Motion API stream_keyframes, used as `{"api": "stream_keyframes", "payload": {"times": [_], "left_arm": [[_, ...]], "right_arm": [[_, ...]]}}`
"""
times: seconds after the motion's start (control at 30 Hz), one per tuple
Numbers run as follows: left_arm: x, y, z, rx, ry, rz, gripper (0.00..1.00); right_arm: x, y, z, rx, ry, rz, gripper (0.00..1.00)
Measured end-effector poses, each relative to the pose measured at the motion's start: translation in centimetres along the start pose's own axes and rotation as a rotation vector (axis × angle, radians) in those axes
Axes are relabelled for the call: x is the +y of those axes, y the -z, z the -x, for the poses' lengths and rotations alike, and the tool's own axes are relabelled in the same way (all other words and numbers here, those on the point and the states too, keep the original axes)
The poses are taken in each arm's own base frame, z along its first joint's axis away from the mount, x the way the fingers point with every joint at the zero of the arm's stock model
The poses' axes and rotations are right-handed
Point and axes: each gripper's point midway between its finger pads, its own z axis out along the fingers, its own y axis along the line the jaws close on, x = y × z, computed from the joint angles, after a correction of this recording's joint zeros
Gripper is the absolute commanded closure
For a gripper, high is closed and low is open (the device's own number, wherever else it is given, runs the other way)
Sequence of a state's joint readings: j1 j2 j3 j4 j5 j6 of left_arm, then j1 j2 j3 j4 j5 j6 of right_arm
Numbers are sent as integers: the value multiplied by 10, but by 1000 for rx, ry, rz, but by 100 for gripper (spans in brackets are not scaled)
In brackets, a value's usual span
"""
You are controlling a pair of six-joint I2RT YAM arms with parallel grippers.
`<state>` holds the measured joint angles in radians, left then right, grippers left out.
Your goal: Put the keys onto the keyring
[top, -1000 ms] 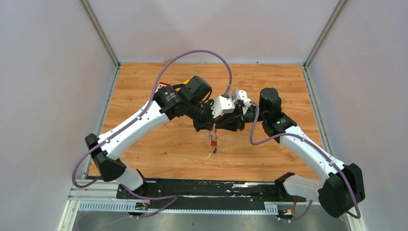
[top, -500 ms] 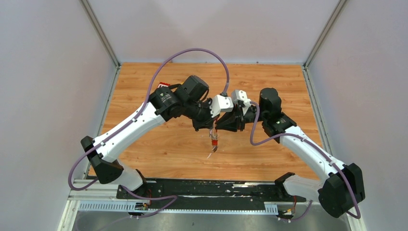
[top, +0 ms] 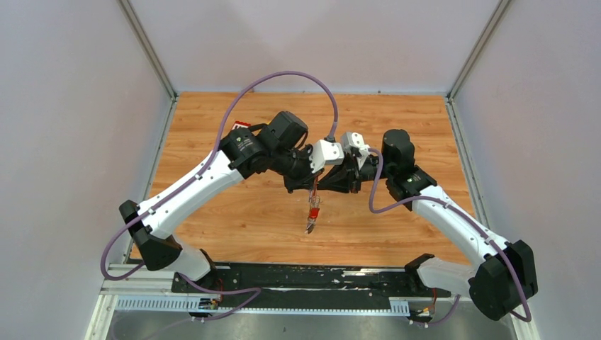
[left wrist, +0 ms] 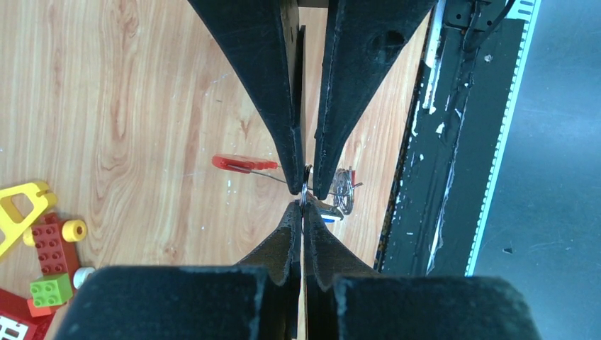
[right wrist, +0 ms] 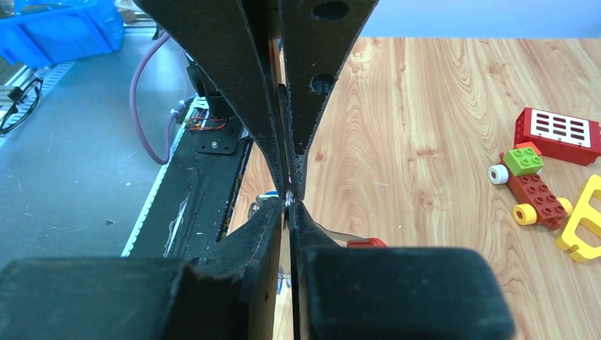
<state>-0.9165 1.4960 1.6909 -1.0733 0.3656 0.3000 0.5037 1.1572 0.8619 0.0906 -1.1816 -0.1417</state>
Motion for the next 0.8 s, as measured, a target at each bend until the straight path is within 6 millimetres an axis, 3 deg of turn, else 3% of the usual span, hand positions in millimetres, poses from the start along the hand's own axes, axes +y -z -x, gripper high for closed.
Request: {"api": "stream_keyframes", "payload": {"times": [0.1,0.37,0.57,0.8], "left_arm": [[0,0,0,-1,0,-3,100],[-1,-1,0,-9,-3,-4,100],[-1,0,1,-45,-22,9,84],[4,15,13,-181,-86,59,64]], "right_arm": [[1,0,1,-2,-8,2,100],[1,0,1,-6,-24,0,100],[1,1,3,-13,-18,-9,100],[6,10,22,-45,29,-30,100]]}}
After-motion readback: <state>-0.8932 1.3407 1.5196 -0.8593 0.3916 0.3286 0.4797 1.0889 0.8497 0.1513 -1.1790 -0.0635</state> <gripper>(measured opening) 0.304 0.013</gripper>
